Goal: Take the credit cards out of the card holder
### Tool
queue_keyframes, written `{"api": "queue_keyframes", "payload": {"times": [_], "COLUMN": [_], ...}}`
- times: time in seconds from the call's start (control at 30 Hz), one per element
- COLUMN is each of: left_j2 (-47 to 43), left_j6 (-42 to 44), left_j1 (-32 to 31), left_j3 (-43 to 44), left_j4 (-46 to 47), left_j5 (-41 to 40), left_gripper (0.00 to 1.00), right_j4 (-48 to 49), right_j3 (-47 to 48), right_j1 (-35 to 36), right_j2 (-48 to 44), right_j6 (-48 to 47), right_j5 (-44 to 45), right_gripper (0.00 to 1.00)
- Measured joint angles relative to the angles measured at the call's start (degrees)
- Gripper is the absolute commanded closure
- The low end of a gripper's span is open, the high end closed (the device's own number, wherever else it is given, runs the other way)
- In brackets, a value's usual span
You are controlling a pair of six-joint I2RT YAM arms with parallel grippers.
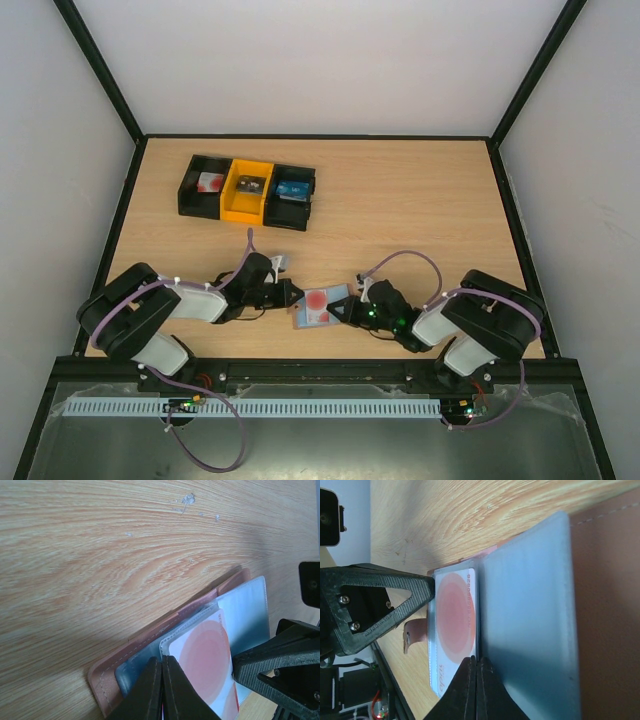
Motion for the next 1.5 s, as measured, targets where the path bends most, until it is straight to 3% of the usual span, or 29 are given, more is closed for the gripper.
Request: {"api": "queue_keyframes", "payload": {"times": [0.13, 0.23, 0.4, 0.47, 0.53, 0.97, 1.27, 1.5], "left_j2": [0.0, 0.0, 0.02, 0.02, 0.02, 0.39, 1.2, 1.88], "left_j6": [0.48, 0.7, 0.74, 0.74, 0.76, 1.92, 3.56, 5.51], "left_j1": [-0.11, -0.13, -0.13, -0.24, -0.33, -0.68, -1.77, -2.23], "left_j3": [0.0, 0.0, 0.0, 0.0, 0.0, 0.48, 1.31, 1.92], "left_j4": [0.04, 0.04, 0.07, 0.09, 0.07, -0.04, -0.02, 0.22], "left_j5": [0.04, 0.07, 0.07, 0.07, 0.02, -0.28, -0.5, -0.79], "left_gripper": [0.97, 0.97, 0.97, 0.97, 0.97, 0.97, 0.97, 0.97], "right_j4": [2.73, 4.59, 6.82, 7.63, 8.66, 19.93, 38.51, 39.21], "right_j3": [-0.68, -0.7, -0.26, 0.15, 0.44, -2.99, -4.81, -4.85], "right_j1": [-0.9, -1.22, -1.31, -1.31, -1.44, -5.62, -6.88, -8.04], "right_j2": [1.53, 3.23, 5.07, 5.97, 6.95, 11.65, 23.91, 25.46], "right_j6": [1.03, 1.62, 2.08, 2.1, 2.16, 4.52, 10.75, 13.94], "right_j5": [-1.42, -2.38, -3.61, -4.04, -4.5, -8.96, -13.0, -15.06], "right_gripper": [0.98, 0.89, 0.85, 0.88, 0.97, 0.98, 0.98, 0.98]}}
